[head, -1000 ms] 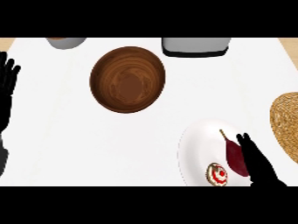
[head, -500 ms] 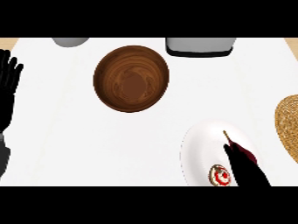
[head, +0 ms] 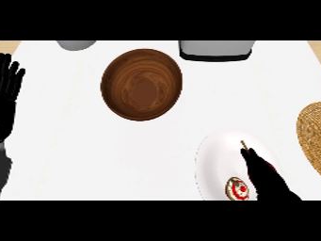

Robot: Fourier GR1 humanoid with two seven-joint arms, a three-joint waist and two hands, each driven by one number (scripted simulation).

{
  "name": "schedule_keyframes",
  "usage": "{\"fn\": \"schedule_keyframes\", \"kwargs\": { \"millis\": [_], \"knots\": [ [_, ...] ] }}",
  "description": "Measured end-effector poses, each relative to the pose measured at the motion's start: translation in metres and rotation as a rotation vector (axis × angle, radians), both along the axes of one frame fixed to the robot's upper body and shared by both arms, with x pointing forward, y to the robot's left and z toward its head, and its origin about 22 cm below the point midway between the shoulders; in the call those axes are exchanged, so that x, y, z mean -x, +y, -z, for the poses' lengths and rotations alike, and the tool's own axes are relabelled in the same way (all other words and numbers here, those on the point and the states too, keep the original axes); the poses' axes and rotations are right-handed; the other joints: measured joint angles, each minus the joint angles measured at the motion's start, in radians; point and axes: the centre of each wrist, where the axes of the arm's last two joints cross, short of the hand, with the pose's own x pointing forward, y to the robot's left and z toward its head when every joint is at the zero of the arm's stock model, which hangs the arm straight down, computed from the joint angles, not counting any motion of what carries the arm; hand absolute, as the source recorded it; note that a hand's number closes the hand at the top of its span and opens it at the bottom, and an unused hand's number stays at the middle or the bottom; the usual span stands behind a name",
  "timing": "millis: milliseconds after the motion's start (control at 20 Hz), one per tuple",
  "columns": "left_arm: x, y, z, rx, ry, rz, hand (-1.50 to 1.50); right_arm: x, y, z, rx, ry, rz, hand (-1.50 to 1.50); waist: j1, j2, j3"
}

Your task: Pick the cupcake from the plate and place it in the bowl

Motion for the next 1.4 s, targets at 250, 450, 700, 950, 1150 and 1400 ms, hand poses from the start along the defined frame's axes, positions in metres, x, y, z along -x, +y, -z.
{"fn": "schedule_keyframes", "kwargs": {
  "millis": [250,450,700,950,1150,1400],
  "knots": [
    [0.001,0.003,0.0,-0.004,0.003,-0.008,0.0,-0.002,-0.006,0.009,-0.02,0.052,0.011,-1.5,-0.002,-0.001,0.001],
    [0.001,-0.003,0.005,0.0,0.007,-0.004,0.0,-0.002,-0.012,0.019,-0.011,0.087,0.029,-1.5,-0.004,-0.001,0.001],
    [0.004,-0.002,0.002,0.005,0.001,-0.008,0.0,-0.003,-0.019,0.03,-0.001,0.108,0.04,-1.5,-0.004,-0.002,0.002],
    [0.004,0.002,-0.001,0.007,0.008,-0.01,0.0,-0.006,-0.02,0.037,-0.005,0.101,0.028,-1.5,-0.004,-0.002,0.002],
    [0.004,-0.001,-0.003,0.006,0.007,-0.006,0.0,-0.016,-0.023,0.042,-0.003,0.107,0.024,-1.5,-0.003,-0.002,0.002],
    [0.003,-0.003,0.0,0.006,0.009,-0.006,0.0,-0.023,-0.015,0.058,0.008,0.14,0.03,-1.5,-0.003,-0.002,0.002]
  ]
}}
